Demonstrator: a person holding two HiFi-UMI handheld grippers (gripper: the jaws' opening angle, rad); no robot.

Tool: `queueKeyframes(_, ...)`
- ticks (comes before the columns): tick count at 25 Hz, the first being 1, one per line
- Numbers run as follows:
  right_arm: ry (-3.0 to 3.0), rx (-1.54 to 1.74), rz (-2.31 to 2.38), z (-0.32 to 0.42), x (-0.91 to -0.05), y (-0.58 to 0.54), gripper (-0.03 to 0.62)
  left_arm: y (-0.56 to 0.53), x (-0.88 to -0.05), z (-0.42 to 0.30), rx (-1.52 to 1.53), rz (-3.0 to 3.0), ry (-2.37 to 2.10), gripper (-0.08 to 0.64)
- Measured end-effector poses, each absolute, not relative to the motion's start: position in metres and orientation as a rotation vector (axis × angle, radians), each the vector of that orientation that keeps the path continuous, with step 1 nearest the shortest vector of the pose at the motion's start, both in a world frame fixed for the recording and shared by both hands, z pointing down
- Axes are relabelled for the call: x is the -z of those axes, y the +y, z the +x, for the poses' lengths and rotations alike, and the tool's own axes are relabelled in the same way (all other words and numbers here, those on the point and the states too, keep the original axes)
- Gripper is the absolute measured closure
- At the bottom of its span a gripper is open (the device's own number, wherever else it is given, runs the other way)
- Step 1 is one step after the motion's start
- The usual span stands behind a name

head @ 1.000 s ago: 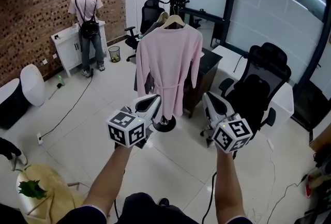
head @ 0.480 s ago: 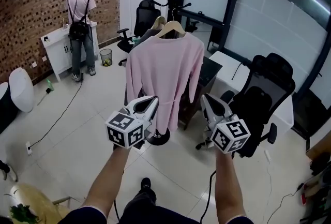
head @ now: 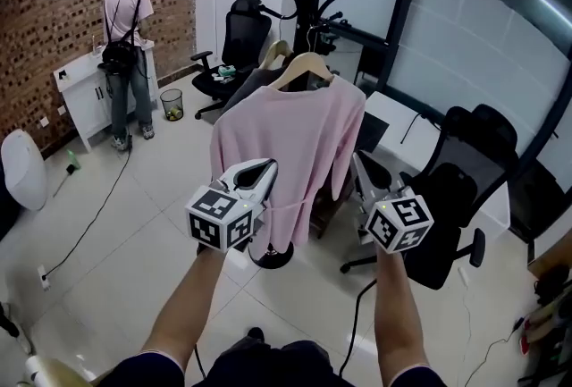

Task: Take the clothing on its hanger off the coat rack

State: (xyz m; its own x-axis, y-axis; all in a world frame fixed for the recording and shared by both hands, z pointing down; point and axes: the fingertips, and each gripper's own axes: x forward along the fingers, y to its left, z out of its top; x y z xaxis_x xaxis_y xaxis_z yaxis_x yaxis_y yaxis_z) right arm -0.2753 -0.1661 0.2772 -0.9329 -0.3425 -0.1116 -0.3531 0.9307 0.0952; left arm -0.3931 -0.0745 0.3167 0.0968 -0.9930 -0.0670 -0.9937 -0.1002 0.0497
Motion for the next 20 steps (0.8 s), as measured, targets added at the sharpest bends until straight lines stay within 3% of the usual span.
queueKeyframes(13,3.045,-0.269,-0.466,-0.339,-0.275,-0.271,0.591,-0.149,-0.321,-0.426,-0.133,-2.265,2.188,0.548)
queueKeyframes(20,3.057,-0.498,-0.386,-0.372,-0.26,-0.308,0.588,-0.171,-0.322,-0.439,-0.118,-2.188,2.265,0.548)
